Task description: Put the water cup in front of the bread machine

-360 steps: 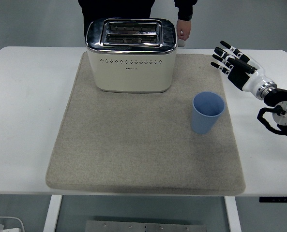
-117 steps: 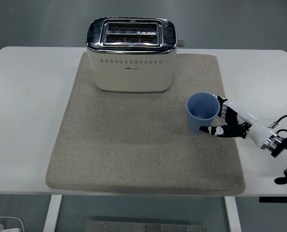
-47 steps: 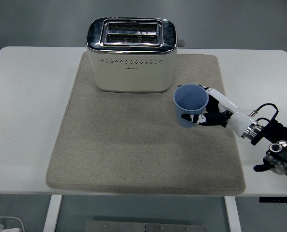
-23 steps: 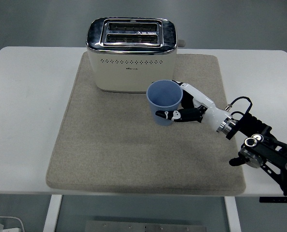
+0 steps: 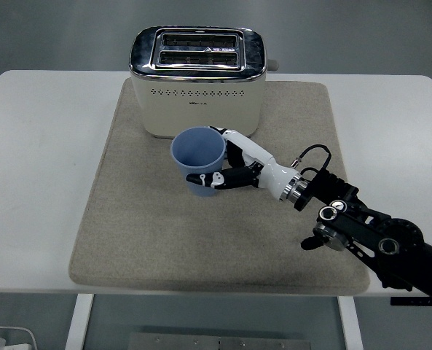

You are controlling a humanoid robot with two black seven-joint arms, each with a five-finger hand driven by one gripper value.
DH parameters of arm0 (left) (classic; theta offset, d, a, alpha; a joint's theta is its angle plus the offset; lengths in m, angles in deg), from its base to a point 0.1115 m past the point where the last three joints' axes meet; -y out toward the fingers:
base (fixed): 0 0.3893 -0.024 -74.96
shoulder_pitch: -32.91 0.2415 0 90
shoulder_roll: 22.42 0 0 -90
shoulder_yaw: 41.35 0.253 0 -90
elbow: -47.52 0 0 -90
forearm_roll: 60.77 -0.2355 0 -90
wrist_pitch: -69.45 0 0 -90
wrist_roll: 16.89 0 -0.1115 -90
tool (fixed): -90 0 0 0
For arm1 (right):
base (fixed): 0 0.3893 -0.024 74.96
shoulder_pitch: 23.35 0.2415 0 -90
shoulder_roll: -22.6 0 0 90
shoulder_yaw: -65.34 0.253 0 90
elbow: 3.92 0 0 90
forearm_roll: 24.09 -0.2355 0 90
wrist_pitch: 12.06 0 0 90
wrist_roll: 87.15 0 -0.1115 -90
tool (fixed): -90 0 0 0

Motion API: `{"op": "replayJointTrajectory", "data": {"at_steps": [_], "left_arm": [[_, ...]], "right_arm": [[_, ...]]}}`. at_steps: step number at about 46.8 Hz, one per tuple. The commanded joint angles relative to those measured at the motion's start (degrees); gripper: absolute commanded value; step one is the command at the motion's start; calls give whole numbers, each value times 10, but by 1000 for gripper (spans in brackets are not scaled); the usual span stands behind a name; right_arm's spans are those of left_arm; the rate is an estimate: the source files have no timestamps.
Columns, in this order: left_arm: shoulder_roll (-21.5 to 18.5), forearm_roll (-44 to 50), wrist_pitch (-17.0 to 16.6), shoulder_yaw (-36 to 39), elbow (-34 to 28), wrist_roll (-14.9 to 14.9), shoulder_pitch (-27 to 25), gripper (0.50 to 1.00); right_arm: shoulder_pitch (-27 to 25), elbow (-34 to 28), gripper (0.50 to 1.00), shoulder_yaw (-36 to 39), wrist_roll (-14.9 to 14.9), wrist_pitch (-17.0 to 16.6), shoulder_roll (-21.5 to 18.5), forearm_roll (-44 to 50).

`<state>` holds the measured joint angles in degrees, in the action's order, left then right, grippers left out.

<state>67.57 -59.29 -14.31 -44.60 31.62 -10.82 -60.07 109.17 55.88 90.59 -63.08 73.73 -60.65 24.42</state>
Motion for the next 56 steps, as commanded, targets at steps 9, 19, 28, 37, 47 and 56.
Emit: {"op": "replayJointTrajectory", "data": {"at_steps": [9, 19, 28, 37, 47, 56], "left_arm": [[0, 0, 0, 0, 0, 0, 0, 1000], [0, 0, 0, 1, 0, 0, 0, 1000], [0, 0, 0, 1, -1, 0, 0, 1000], [0, 0, 0, 1, -1, 0, 0, 1000], [0, 0, 0, 1, -1, 0, -1, 1000], [0, 0, 0, 1, -1, 0, 0, 1000]], "right_arm": [[11, -29, 574, -1, 0, 0, -30, 0], [17, -53, 578, -9, 0, 1, -55, 1], [17, -62, 586, -30, 0, 14, -67, 2], [17, -71, 588, -31, 0, 18, -67, 2], [16, -72, 613, -31, 0, 32, -67, 1], [12, -72, 721, -30, 0, 40, -67, -2]]}}
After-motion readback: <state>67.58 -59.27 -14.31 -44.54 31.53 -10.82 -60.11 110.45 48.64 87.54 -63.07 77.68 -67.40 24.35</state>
